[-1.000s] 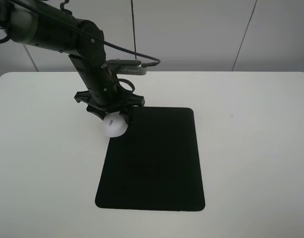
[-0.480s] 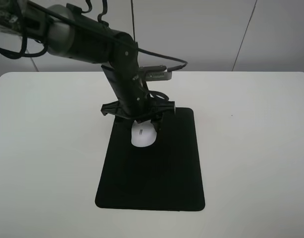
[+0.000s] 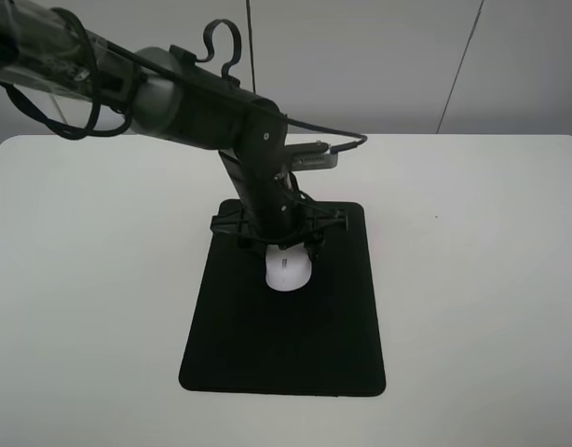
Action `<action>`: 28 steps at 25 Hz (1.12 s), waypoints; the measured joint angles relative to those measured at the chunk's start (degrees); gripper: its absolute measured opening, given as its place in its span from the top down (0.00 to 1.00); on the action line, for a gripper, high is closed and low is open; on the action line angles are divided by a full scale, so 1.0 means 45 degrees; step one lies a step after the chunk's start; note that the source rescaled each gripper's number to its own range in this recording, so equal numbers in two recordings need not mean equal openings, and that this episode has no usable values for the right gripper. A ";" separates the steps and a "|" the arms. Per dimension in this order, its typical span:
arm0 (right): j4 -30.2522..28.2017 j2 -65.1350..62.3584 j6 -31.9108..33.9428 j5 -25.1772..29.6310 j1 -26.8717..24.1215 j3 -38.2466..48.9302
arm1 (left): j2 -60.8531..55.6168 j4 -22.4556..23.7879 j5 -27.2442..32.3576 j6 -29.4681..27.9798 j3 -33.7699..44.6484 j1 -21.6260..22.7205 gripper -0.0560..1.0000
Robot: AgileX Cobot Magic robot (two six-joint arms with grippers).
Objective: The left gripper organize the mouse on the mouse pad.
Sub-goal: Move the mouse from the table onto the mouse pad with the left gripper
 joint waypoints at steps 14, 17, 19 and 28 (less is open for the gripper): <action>0.0000 0.0000 0.0000 0.0000 0.0000 0.0000 | 0.0625 0.1600 -0.0128 -0.1624 -0.0039 -0.0156 0.94; 0.0000 0.0000 0.0000 0.0000 0.0000 0.0000 | 0.0665 0.1600 -0.0257 -0.1624 -0.0039 -0.0156 0.94; 0.0000 0.0000 0.0000 0.0000 0.0000 0.0000 | 0.0665 0.1600 -0.0300 -0.1624 -0.0039 -0.0156 0.94; 0.0000 0.0000 0.0000 0.0000 0.0000 0.0000 | 0.0760 0.1613 -0.0357 -0.1624 -0.0039 -0.0156 0.94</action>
